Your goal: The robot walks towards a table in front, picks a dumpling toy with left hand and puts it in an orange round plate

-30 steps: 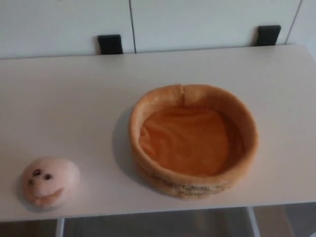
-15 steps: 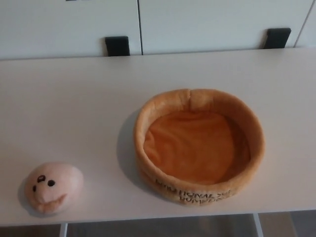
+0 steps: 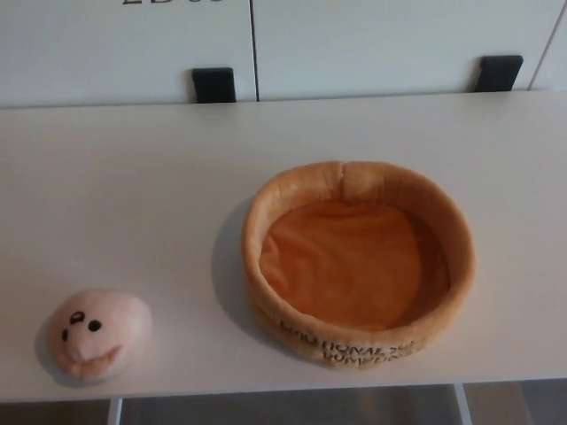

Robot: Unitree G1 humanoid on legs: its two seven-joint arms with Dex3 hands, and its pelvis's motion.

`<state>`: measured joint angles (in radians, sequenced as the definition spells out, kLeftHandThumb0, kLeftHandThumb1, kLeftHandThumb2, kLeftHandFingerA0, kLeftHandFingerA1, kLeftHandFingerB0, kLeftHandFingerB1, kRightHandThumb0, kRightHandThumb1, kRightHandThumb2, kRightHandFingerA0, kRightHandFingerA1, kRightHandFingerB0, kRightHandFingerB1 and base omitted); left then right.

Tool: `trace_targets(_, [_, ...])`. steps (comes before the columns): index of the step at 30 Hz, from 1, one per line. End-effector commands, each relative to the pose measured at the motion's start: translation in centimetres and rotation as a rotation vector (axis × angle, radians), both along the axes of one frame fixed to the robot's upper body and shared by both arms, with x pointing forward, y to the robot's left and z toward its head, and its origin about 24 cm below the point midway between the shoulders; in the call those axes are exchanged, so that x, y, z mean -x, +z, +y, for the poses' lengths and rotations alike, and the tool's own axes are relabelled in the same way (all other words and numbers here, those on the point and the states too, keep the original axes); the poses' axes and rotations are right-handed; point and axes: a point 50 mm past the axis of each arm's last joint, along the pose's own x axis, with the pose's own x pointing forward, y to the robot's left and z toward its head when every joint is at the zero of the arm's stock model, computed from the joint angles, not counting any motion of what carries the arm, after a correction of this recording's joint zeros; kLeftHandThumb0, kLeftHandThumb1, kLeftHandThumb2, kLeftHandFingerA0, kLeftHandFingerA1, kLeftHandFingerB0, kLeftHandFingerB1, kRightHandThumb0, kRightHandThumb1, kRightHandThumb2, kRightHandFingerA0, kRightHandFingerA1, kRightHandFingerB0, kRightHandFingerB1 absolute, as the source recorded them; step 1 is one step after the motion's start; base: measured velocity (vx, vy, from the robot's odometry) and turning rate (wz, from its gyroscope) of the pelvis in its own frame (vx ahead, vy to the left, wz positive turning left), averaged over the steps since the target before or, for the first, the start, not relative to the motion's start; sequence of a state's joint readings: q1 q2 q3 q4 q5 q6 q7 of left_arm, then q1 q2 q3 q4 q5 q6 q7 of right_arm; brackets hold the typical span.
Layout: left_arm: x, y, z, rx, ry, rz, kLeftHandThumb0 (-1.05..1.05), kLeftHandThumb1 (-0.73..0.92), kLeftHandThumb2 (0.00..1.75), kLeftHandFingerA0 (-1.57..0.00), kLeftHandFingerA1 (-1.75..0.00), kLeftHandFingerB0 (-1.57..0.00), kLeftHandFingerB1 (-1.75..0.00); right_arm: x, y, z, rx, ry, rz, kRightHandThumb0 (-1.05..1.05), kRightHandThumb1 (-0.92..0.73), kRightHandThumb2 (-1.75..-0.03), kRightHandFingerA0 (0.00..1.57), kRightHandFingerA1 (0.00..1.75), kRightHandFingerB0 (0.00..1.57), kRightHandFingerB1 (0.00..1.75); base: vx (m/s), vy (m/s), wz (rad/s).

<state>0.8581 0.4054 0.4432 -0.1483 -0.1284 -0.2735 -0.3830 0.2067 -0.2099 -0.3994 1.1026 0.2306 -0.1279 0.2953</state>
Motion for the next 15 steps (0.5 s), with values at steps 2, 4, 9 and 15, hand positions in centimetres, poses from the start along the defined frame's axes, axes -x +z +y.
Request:
trace_targets(2, [-1.9, 21.0, -3.8, -0.269, -0.366, -0.755, -0.40, 0.33, 0.51, -0.51, -0.48, -0.51, -0.38, 1.2, 0.4, -1.0, 0.026, -0.032, 0.012, 0.16, -0.46, -0.86, 0.52, 0.68, 0.26, 0.53, 0.00, 0.000, 0.00])
trace_targets(4, [-2.3, 21.7, -3.9, -0.280, -0.375, -0.771, -0.38, 0.33, 0.50, -0.45, -0.50, -0.50, -0.39, 1.2, 0.3, -1.0, 0.022, -0.037, 0.013, 0.17, -0.45, -0.87, 0.52, 0.68, 0.28, 0.54, 0.00, 0.000, 0.00])
trace_targets(9, [-4.3, 24.1, -4.5, -0.328, -0.435, -0.818, -0.40, 0.33, 0.51, -0.35, -0.58, -0.44, -0.39, 1.1, 0.3, -1.0, 0.031, -0.043, 0.030, 0.15, -0.48, -0.87, 0.50, 0.67, 0.28, 0.53, 0.00, 0.000, 0.00])
trace_targets(15, [-7.7, 25.1, -5.9, -0.440, -0.540, -0.746, -0.46, 0.28, 0.62, -0.29, -0.65, -0.35, -0.51, 1.2, 0.3, -1.1, 0.025, -0.047, 0.022, 0.15, -0.48, -0.87, 0.49, 0.67, 0.27, 0.53, 0.00, 0.000, 0.00])
